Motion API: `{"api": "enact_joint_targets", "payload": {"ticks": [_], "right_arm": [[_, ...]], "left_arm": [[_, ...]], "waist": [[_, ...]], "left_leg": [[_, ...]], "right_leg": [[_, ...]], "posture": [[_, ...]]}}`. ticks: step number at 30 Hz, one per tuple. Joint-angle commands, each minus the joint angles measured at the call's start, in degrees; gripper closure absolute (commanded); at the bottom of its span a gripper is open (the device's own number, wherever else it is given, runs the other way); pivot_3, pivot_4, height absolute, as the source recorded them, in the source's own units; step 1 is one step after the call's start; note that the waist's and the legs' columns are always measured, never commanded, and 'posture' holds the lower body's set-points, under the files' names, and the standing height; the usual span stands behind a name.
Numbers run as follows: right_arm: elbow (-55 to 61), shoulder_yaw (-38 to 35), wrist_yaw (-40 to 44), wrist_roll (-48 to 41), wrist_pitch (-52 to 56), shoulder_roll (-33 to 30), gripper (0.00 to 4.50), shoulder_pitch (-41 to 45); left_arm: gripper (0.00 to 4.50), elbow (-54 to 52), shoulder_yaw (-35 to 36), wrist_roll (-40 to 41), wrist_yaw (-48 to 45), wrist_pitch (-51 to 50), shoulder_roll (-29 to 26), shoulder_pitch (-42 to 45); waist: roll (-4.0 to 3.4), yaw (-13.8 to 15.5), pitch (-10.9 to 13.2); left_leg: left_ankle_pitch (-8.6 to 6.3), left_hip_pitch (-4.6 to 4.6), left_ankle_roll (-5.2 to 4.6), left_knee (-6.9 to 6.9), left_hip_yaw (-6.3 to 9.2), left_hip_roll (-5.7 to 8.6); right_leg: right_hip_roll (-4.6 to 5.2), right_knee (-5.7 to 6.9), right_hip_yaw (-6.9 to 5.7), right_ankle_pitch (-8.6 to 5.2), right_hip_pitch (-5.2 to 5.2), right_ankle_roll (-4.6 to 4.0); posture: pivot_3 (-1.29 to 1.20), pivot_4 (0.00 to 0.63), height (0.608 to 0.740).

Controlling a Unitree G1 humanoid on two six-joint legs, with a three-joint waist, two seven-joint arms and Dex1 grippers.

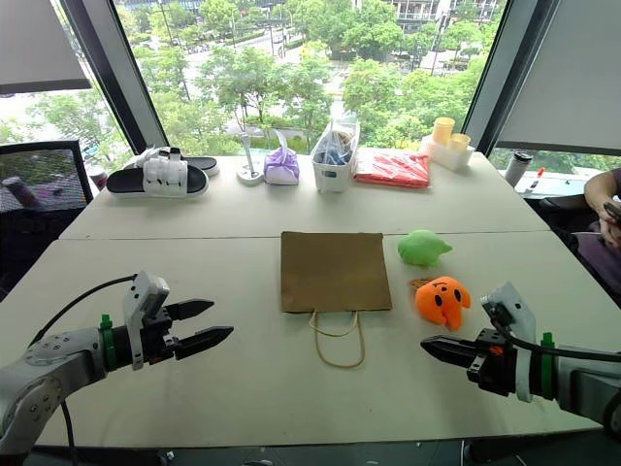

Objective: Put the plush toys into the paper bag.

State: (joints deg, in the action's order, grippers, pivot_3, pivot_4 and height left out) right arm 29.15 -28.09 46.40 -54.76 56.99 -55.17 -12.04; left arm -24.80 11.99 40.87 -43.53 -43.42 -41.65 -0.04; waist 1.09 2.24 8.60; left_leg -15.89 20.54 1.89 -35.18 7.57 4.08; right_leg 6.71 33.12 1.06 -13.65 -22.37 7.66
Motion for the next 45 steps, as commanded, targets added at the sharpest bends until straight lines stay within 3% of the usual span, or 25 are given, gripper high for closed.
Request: {"api": "enact_joint_targets", "payload": {"ticks": [1,9,25,31,34,39,45], "right_arm": [[0.11,0.17,0.44,0.45,-1.28,0.04,4.50,1.48],[-0.63,1.58,0.51,1.44,-1.61,0.38,4.50,2.80],[-0.74,3.86,-1.92,2.13,-1.40,1.99,4.50,5.03],[0.02,3.83,-2.42,2.36,-1.71,2.93,4.50,3.78],[-0.13,4.07,-2.93,2.69,-2.21,3.71,4.50,3.62],[0.14,5.78,-4.17,3.97,-3.19,5.28,4.50,3.76],[1.18,7.01,-5.91,5.00,-4.16,7.22,4.50,3.22]], "left_arm": [[0.10,-0.87,1.09,0.92,-0.03,0.35,0.19,-0.07],[0.10,-0.85,2.27,1.75,1.08,0.77,1.81,0.40],[0.10,3.28,0.90,-2.94,-2.78,5.45,-1.26,3.14],[0.10,9.16,-7.28,-9.86,-11.40,12.87,-4.60,13.75],[0.10,12.97,-15.10,-16.24,-17.68,20.93,-4.09,19.75],[0.10,22.36,-27.73,-25.19,-25.94,34.92,3.36,28.86],[0.10,31.85,-33.14,-29.34,-28.39,42.73,12.88,34.11]], "waist": [[0.00,0.00,0.00],[0.02,0.01,-0.01],[0.13,0.08,-0.08],[0.19,0.14,-0.11],[0.19,0.05,-0.11],[0.19,0.07,-0.12],[0.24,0.04,-0.15]], "left_leg": [[0.00,0.00,0.00,0.00,0.00,0.00],[0.00,0.00,0.00,0.01,0.01,0.00],[0.00,-0.04,0.00,0.00,0.02,0.00],[0.00,-0.01,0.00,-0.02,0.05,0.04],[0.00,-0.01,0.00,0.01,-0.03,0.05],[0.00,-0.03,-0.01,0.02,-0.06,0.08],[0.00,-0.04,-0.02,0.02,-0.01,0.08]], "right_leg": [[0.00,0.00,0.00,0.00,0.00,0.00],[0.00,0.00,0.00,0.00,0.00,0.00],[0.00,-0.02,-0.01,0.00,0.05,-0.01],[-0.01,-0.04,-0.05,0.00,0.08,-0.01],[0.03,-0.06,0.00,0.01,0.05,-0.01],[0.01,-0.07,0.00,0.01,0.08,0.00],[-0.02,-0.06,-0.02,0.05,0.07,0.07]], "posture": [[0.00,0.150,0.740],[0.00,0.150,0.740],[0.00,0.150,0.740],[0.00,0.150,0.740],[0.00,0.150,0.740],[0.00,0.150,0.740],[0.00,0.150,0.740]]}}
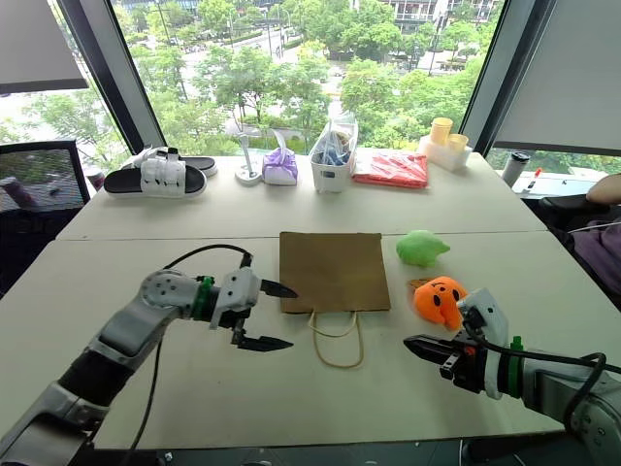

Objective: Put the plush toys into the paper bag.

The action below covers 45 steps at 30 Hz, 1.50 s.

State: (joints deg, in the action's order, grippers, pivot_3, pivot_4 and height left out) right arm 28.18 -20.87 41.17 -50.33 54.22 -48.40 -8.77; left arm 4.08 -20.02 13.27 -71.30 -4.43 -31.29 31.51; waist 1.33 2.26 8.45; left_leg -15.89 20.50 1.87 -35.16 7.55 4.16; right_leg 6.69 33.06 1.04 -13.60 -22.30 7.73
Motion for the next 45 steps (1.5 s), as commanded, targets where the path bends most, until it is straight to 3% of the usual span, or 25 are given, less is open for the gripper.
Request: {"api": "enact_joint_targets", "payload": {"ticks": [1,2,5,12,15,19,23,28,35,45], "right_arm": [[2.35,0.24,-1.05,0.89,-1.57,0.85,4.50,-0.13],[2.55,0.54,-1.34,1.05,-1.64,1.12,4.50,-0.14],[3.58,1.57,-2.76,0.93,-1.47,2.38,4.50,0.17],[4.73,3.01,-4.37,0.46,-1.35,3.48,4.50,0.66],[5.40,4.16,-5.41,0.61,-1.46,3.99,4.50,1.70],[6.40,5.89,-8.49,0.50,-1.66,6.32,4.50,5.00],[6.27,10.96,-13.66,2.90,-2.52,11.47,4.50,10.61],[0.07,18.29,-20.06,12.89,-7.79,18.76,4.50,18.67],[-11.00,22.32,-22.23,21.54,-14.41,25.57,4.50,26.75],[-25.94,29.24,-20.55,32.94,-19.35,27.90,4.50,31.86]], "left_arm": [[0.10,4.91,-1.63,-2.45,-0.49,4.86,4.03,3.41],[0.10,6.23,-1.82,-2.92,-0.52,5.66,4.95,3.94],[0.89,11.17,-2.02,-4.31,-0.53,8.75,7.88,5.78],[4.34,17.11,-1.23,-5.87,-0.97,12.21,10.74,8.12],[4.43,20.77,0.71,-5.63,1.84,11.35,12.67,10.10],[4.43,24.11,9.61,2.12,8.42,-0.51,17.04,15.52],[4.43,20.40,14.90,8.81,10.07,-11.89,18.66,17.99],[4.43,13.06,17.35,14.27,12.96,-22.65,20.00,17.54],[4.43,7.36,16.81,15.17,15.66,-26.71,20.99,14.39],[4.43,4.25,24.14,22.01,24.69,-30.91,25.51,15.49]], "waist": [[0.01,0.04,-0.02],[0.05,0.05,-0.04],[0.09,-0.04,-0.08],[0.10,0.00,-0.10],[0.12,0.01,-0.12],[0.25,0.00,-0.18],[0.27,-0.40,-0.21],[0.19,-1.48,-0.29],[0.15,-1.73,-0.29],[0.06,-1.77,-0.22]], "left_leg": [[0.00,0.00,0.00,-0.01,0.01,0.01],[0.00,-0.02,-0.01,-0.02,0.01,0.01],[0.00,-0.06,-0.01,-0.03,0.03,0.02],[0.01,-0.06,-0.01,-0.02,0.08,0.03],[0.01,-0.07,-0.02,-0.04,0.09,0.04],[0.01,-0.10,-0.02,-0.06,0.16,0.05],[0.02,-0.11,-0.02,-0.06,0.33,0.03],[0.06,-0.10,0.05,-0.02,0.43,0.05],[0.14,-0.13,0.20,0.01,0.44,0.09],[0.31,0.04,0.49,-0.07,0.38,0.11]], "right_leg": [[0.00,0.01,0.00,0.08,0.00,0.15],[0.00,0.02,-0.01,0.09,0.03,0.16],[-0.05,0.02,-0.01,0.10,0.07,0.18],[-0.07,0.04,-0.04,0.11,0.06,0.22],[-0.07,0.05,-0.05,0.12,0.08,0.22],[-0.08,0.05,-0.10,0.14,0.14,0.27],[-0.17,0.10,-0.15,0.19,0.11,0.37],[-0.21,0.18,-0.15,0.19,0.06,0.36],[-0.21,0.22,-0.10,0.22,0.02,0.34],[-0.23,0.50,-0.01,0.22,-0.26,0.33]], "posture": [[0.00,0.150,0.740],[0.00,0.150,0.740],[0.00,0.150,0.740],[0.00,0.150,0.740],[0.00,0.150,0.740],[0.00,0.150,0.740],[0.00,0.150,0.740],[0.00,0.150,0.740],[0.00,0.150,0.740],[0.00,0.150,0.740]]}}
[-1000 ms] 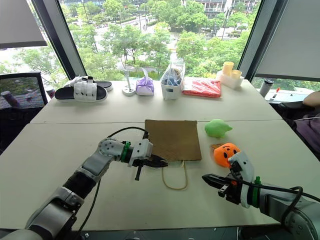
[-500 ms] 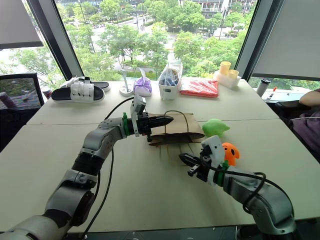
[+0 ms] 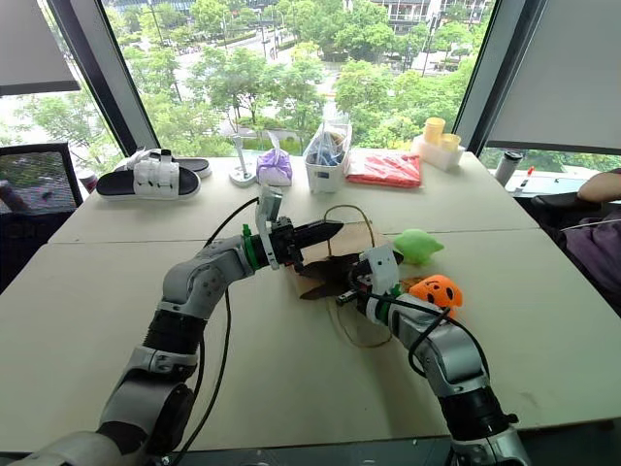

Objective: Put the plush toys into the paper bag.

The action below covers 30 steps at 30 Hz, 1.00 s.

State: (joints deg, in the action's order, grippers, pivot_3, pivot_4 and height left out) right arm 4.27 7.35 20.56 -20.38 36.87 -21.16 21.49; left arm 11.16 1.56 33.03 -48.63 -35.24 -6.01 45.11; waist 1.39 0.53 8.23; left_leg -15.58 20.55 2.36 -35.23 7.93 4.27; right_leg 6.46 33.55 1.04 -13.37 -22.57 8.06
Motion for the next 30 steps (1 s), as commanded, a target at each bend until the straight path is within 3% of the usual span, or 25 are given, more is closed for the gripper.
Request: {"api": "enact_joint_targets", "payload": {"ticks": [1,12,22,27,30], "right_arm": [[-2.87,1.22,0.16,3.69,-2.28,0.85,4.50,1.77],[-2.79,1.41,2.01,6.81,-2.38,1.85,4.50,-0.27],[1.34,-1.22,2.38,6.47,-5.30,2.63,4.50,-2.38],[17.94,-8.10,5.65,-3.11,-0.84,1.05,4.50,-8.81],[28.31,-15.17,7.24,-14.12,6.22,-1.16,4.50,-13.97]], "left_arm": [[4.43,-3.46,2.79,2.73,2.19,-0.29,0.09,2.00],[4.43,-14.08,7.75,18.61,4.40,-10.91,-0.52,1.15],[4.43,-10.16,5.03,14.15,4.72,-7.37,-1.58,-1.10],[4.43,-9.28,4.10,13.33,3.79,-6.29,-1.72,-1.41],[4.43,-9.34,3.14,13.00,3.05,-6.17,-2.02,-2.01]], "waist": [[-0.02,-0.09,0.01],[-0.05,-1.23,0.05],[-0.07,-1.11,0.06],[-0.09,-1.13,0.11],[-0.11,-0.97,0.12]], "left_leg": [[0.02,0.00,0.04,0.00,-0.02,0.00],[0.01,0.01,0.01,-0.01,-0.06,0.00],[0.01,-0.02,0.02,-0.05,-0.13,0.01],[0.01,0.06,0.02,-0.04,-0.06,0.02],[-0.01,0.06,-0.02,-0.04,0.00,0.01]], "right_leg": [[0.00,0.05,0.01,0.00,-0.03,0.00],[0.03,0.48,0.07,-0.01,-0.26,-0.01],[0.01,0.53,0.06,-0.01,-0.22,-0.02],[0.02,0.51,0.07,-0.02,-0.26,-0.01],[0.02,0.50,0.06,-0.02,-0.23,0.00]], "posture": [[0.00,0.150,0.740],[0.00,0.150,0.740],[0.00,0.150,0.740],[0.00,0.150,0.740],[0.00,0.150,0.740]]}}
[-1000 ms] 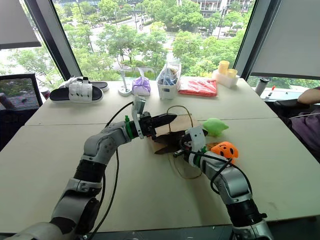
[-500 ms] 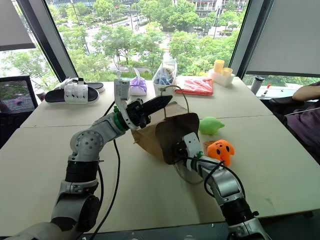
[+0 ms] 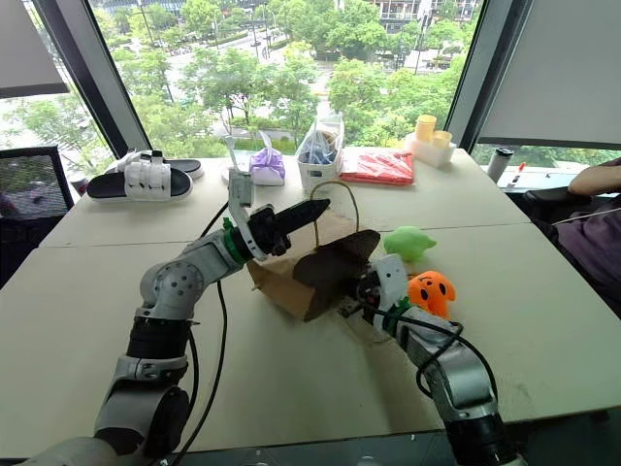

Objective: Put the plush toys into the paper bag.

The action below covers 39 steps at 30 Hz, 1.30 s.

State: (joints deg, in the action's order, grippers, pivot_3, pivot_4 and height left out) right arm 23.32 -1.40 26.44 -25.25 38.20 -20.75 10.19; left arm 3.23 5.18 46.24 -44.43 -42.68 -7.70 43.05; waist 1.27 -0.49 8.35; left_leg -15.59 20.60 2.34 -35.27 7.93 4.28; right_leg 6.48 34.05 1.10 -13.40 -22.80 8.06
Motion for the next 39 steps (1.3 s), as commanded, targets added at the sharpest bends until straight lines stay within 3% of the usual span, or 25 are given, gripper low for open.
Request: {"api": "enact_joint_targets", "payload": {"ticks": [1,2,5,7,11,12,18,19,21,28,34,39], "right_arm": [[11.52,-9.50,0.96,-12.98,6.77,-2.21,4.50,-3.91],[12.84,-12.25,0.17,-15.77,8.18,-2.69,4.50,-4.74],[12.90,-20.42,-2.51,-19.97,9.62,-4.49,3.20,-6.16],[8.74,-23.76,-4.30,-16.52,7.41,-6.47,2.20,-6.07],[-1.75,-18.88,-9.30,-3.88,4.58,-11.58,0.08,-4.03],[-4.81,-16.46,-9.37,-1.37,3.81,-12.36,0.03,-2.99],[-18.41,-8.34,-8.25,5.15,1.45,-10.87,0.03,3.06],[-19.93,-7.88,-8.55,5.57,1.62,-10.24,0.26,3.95],[-21.19,-7.45,-8.68,6.21,1.75,-9.80,0.84,4.66],[-19.61,-9.67,-8.26,4.89,2.18,-8.94,4.40,3.93],[-7.66,-19.63,-6.88,-3.23,5.14,-10.65,4.48,2.46],[5.60,-24.71,-3.78,-17.47,18.48,-14.62,4.48,1.17]], "left_arm": [[4.43,-1.44,-0.69,-0.25,-1.29,1.27,-0.33,-0.13],[4.43,-1.43,-0.80,-0.19,-1.40,1.21,-0.31,-0.24],[4.50,-1.40,-1.31,-0.27,-2.10,1.09,-0.44,-0.45],[4.50,-1.24,-1.61,-0.29,-2.49,1.05,-0.48,-0.58],[4.50,-1.17,-2.10,-0.15,-2.87,0.93,-0.60,-0.62],[4.50,-1.10,-2.20,-0.16,-2.87,0.96,-0.52,-0.57],[4.50,-1.20,-2.84,-0.82,-2.69,1.28,-0.26,-0.71],[4.50,-1.41,-2.78,-0.81,-2.56,1.19,-0.36,-0.74],[4.50,-1.76,-2.54,-0.76,-2.27,1.13,-0.66,-0.75],[4.50,-2.76,-2.07,-0.24,-1.30,1.07,-1.23,-1.57],[4.50,-2.68,-2.19,-0.22,-1.26,1.20,-0.98,-1.52],[4.50,-1.49,-1.96,0.11,-2.10,1.28,-0.80,-0.80]], "waist": [[0.01,0.03,0.00],[0.01,0.06,0.01],[0.02,0.02,0.02],[0.02,0.08,0.02],[0.02,-0.08,0.02],[0.01,-0.16,0.02],[-0.05,-0.22,0.04],[-0.05,-0.17,0.04],[-0.05,-0.06,0.04],[0.03,0.13,-0.02],[-0.03,0.80,-0.01],[-0.05,0.93,0.00]], "left_leg": [[0.00,-0.01,-0.01,0.00,0.02,0.00],[-0.01,-0.02,-0.02,0.00,0.02,0.00],[-0.02,-0.04,-0.05,-0.04,0.00,-0.01],[-0.03,-0.12,-0.05,-0.02,-0.09,0.00],[-0.04,-0.16,-0.07,-0.04,-0.19,0.00],[-0.04,-0.16,-0.07,-0.03,-0.21,-0.01],[-0.03,-0.14,-0.06,0.00,-0.27,-0.02],[-0.03,-0.14,-0.06,-0.02,-0.27,-0.02],[-0.03,-0.15,-0.06,-0.04,-0.26,-0.02],[-0.03,-0.25,-0.07,-0.03,-0.14,0.00],[-0.04,-0.18,-0.09,0.06,-0.10,0.00],[-0.09,-0.18,-0.16,0.08,-0.10,-0.04]], "right_leg": [[0.00,-0.03,-0.01,0.00,0.03,0.00],[0.00,-0.04,-0.01,0.00,0.05,0.00],[0.01,-0.03,0.02,0.00,0.09,-0.01],[0.01,-0.06,0.00,0.00,0.17,-0.02],[0.01,-0.06,0.00,-0.01,0.21,-0.02],[0.01,-0.05,0.01,-0.01,0.19,-0.02],[0.01,-0.02,0.07,-0.01,0.10,-0.03],[0.00,-0.04,0.09,0.00,0.12,-0.03],[0.01,-0.05,0.09,0.00,0.15,-0.03],[0.01,-0.30,0.01,0.00,0.43,-0.02],[0.01,-0.46,-0.02,0.01,0.38,-0.01],[-0.03,-0.54,-0.05,0.01,0.40,-0.02]], "posture": [[0.00,0.150,0.740],[0.00,0.150,0.740],[0.00,0.150,0.740],[0.00,0.150,0.740],[0.00,0.150,0.740],[0.00,0.150,0.740],[0.00,0.150,0.740],[0.00,0.150,0.740],[0.00,0.150,0.740],[0.00,0.150,0.740],[0.00,0.150,0.740],[0.00,0.150,0.740]]}}
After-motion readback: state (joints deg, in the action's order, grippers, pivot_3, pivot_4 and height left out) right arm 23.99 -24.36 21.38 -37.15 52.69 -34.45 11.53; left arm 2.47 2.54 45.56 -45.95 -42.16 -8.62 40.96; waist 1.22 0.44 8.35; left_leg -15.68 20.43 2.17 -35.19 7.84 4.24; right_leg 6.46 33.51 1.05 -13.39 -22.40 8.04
